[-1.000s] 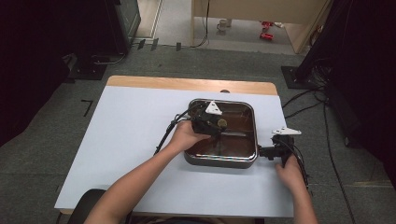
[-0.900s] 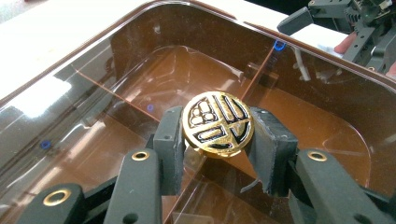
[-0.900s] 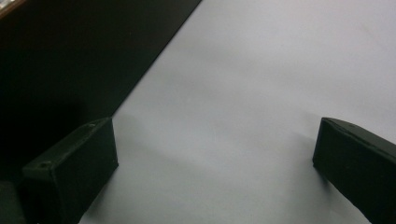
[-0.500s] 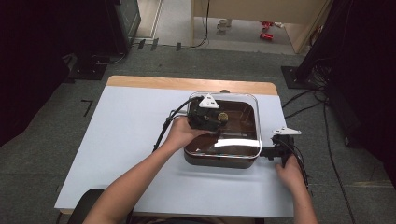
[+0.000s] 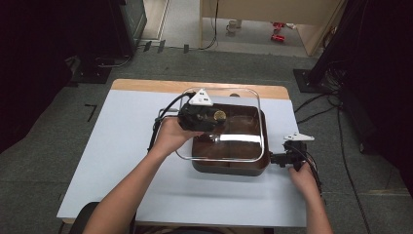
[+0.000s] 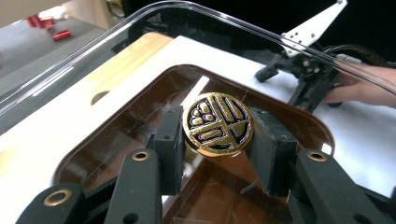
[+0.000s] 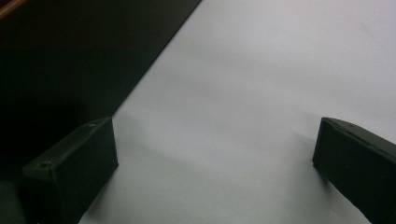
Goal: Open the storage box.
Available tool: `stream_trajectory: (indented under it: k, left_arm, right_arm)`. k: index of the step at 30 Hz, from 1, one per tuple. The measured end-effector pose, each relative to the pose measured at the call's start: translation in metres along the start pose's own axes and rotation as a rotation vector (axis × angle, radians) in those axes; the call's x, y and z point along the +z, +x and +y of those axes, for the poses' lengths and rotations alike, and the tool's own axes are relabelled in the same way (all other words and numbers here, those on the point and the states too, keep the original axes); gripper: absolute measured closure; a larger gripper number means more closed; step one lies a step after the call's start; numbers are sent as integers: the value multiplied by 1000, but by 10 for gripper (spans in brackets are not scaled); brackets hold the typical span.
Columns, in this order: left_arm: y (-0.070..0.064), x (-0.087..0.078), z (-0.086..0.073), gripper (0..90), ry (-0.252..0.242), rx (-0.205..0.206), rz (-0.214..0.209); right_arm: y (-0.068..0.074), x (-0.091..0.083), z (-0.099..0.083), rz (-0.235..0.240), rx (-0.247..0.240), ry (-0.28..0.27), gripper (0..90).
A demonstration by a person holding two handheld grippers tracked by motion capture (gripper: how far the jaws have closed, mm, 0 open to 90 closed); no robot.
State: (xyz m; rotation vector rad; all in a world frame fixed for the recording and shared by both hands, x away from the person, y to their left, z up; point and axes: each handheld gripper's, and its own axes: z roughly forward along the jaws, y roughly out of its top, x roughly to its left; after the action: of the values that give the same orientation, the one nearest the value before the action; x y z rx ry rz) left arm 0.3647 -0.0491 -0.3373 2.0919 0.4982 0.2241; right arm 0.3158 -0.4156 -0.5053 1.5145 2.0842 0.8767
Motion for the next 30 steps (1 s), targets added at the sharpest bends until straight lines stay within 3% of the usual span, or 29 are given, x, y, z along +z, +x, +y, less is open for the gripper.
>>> stream_trajectory:
  k: [4,8,19,24,25,26,27,30]
  left_arm:
    - [8,-16,-5,592,4,-19,22]
    - [19,-36,-12,591,17,-36,72]
    - [56,-85,-42,591,16,-135,164]
    - [74,-96,-57,592,5,-184,210]
    - [85,-98,-69,591,9,-225,224]
    - [85,-98,-69,591,9,-225,224]
    - [96,-98,-80,592,22,-259,241]
    - [106,-96,-92,592,40,-288,270]
  right_arm:
    - [0,0,0,1,3,2,0]
    - [0,0,0,1,3,2,0]
    - [0,0,0,2,2,1,0]
    - [0,0,0,2,3,2,0]
    - [0,0,0,2,3,3,0]
    - [0,0,0,2,3,3,0]
    - [0,0,0,3,2,4,0]
    - [0,0,0,3,1,3,0]
